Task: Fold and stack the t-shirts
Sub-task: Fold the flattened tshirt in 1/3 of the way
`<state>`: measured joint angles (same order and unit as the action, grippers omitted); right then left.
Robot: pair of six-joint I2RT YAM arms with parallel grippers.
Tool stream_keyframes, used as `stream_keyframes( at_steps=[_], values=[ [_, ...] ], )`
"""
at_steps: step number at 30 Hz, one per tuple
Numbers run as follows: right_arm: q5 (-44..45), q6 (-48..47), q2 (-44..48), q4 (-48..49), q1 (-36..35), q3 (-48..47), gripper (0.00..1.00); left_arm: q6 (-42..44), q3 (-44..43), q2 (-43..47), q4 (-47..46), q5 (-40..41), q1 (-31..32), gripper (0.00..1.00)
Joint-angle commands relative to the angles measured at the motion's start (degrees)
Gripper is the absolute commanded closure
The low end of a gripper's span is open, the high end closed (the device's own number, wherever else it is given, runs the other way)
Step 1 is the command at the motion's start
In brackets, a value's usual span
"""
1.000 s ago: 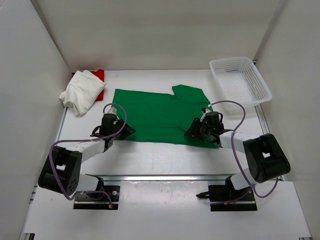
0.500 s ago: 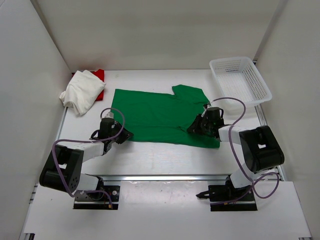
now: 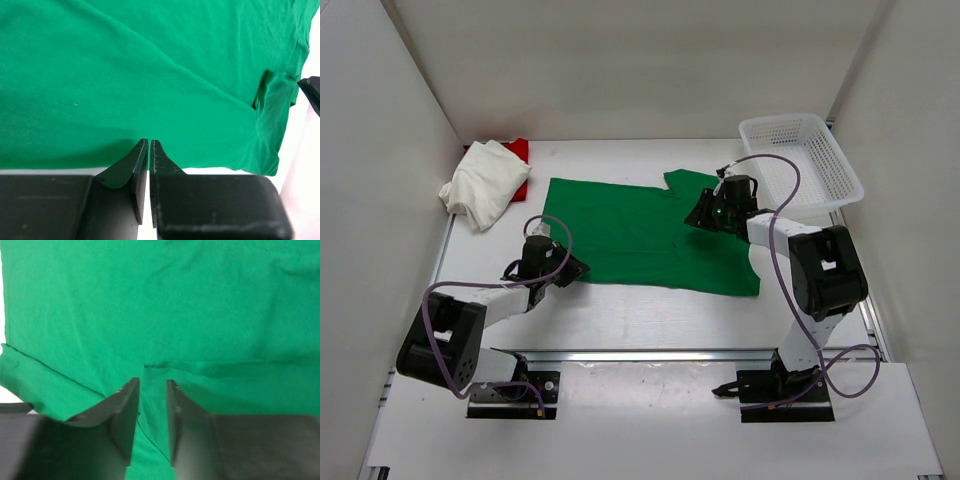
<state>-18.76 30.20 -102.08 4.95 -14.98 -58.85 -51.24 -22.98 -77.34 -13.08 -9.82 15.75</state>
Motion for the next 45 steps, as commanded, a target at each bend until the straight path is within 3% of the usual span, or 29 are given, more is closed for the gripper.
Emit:
stream_keyframes(
  at_steps=[1, 5, 9, 13, 15, 20, 27, 33, 36, 40, 43, 45],
  values=[
    [1.8, -2.1, 3.2, -2.0, -0.7, 0.1, 0.72, 1.5, -1.6, 2.4, 1.0, 3.0, 2.2, 0.81],
    [4.4, -3.8, 7.9, -2.6, -1.2, 2.7, 0.71, 3.2, -5.0, 0.5, 2.3, 6.7, 7.4, 0.81],
    [5.1, -5.0, 12.7, -2.8, -5.4, 8.8, 0.98, 5.1, -9.2, -3.8, 3.9, 7.6, 12.5, 0.83],
    [7.7, -5.5, 14.4, -3.0, -12.8, 12.9, 1.00, 5.2, -11.8, -7.4, 3.7, 6.4, 12.8, 0.83],
    [8.0, -5.2, 12.8, -2.8, -14.6, 13.6, 1.00, 3.1, -12.2, -10.5, 2.2, 1.2, 11.0, 0.83],
    [8.4, -6.7, 9.3, -4.1, -17.2, 13.2, 0.99, 1.2, -8.9, -12.8, 0.1, -1.9, 6.1, 0.85],
    [8.2, -6.5, 11.1, -3.5, -19.7, 21.5, 0.99, -3.6, 7.7, -7.9, -5.8, -8.5, 2.8, 0.86],
    [5.7, -7.0, 17.2, -8.4, -23.6, 25.1, 1.00, -2.2, 13.9, 8.2, 1.5, -6.2, 1.6, 0.81],
    [4.1, -6.8, 19.6, -10.6, -22.7, 21.5, 0.97, -0.1, 9.2, 13.6, 6.2, -4.5, 0.6, 0.79],
    [1.1, -9.4, 21.3, -11.0, -15.5, 12.4, 0.90, 2.8, -2.5, 11.9, 9.0, -1.8, 0.2, 0.77],
    [0.4, -11.6, 17.5, -11.0, -9.0, 6.1, 0.95, 1.2, -6.1, 8.6, 6.3, -2.7, -1.1, 0.77],
    [0.4, -13.0, 10.3, -13.0, -5.7, -2.9, 0.96, -0.3, -5.6, 6.2, 4.2, -3.8, -1.4, 0.77]
  ],
)
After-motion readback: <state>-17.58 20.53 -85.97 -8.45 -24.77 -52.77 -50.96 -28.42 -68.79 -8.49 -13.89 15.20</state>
